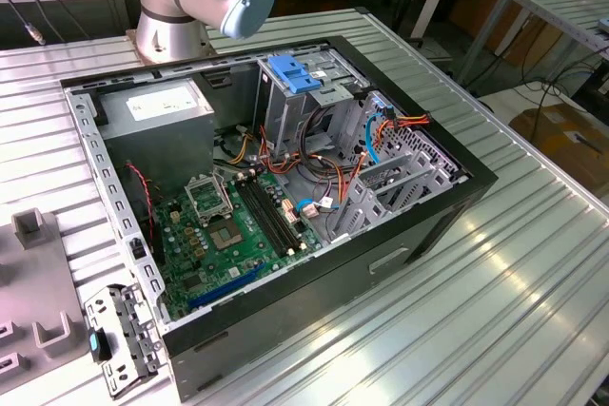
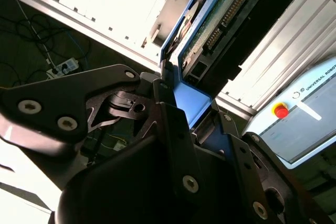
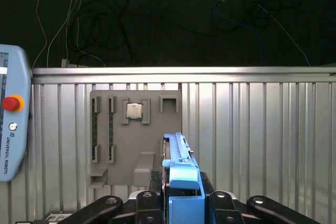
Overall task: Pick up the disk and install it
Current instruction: 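Pick up the disk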
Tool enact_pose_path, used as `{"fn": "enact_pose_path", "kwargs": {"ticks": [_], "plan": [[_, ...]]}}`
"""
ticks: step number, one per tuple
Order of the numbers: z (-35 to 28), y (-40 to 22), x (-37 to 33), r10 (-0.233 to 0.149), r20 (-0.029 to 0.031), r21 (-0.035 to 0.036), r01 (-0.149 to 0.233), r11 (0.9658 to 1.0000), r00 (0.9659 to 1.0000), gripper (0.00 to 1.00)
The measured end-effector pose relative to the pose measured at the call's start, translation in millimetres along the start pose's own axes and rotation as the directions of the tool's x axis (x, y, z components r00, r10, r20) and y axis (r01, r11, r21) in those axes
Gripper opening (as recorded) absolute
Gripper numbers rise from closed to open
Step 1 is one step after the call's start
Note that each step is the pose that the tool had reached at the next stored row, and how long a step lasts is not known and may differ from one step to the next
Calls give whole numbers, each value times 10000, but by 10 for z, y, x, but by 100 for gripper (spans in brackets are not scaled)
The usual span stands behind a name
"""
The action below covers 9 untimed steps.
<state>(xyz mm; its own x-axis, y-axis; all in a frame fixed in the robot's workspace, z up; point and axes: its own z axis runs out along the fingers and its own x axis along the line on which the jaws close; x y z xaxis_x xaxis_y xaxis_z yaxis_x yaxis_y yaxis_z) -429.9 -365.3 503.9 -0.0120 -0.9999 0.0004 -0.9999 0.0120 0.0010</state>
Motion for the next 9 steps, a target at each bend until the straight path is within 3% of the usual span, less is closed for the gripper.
{"fn": "enact_pose_path", "kwargs": {"ticks": [9], "plan": [[0,-88,-1,0,0,0,0,10000,10000,37]]}}
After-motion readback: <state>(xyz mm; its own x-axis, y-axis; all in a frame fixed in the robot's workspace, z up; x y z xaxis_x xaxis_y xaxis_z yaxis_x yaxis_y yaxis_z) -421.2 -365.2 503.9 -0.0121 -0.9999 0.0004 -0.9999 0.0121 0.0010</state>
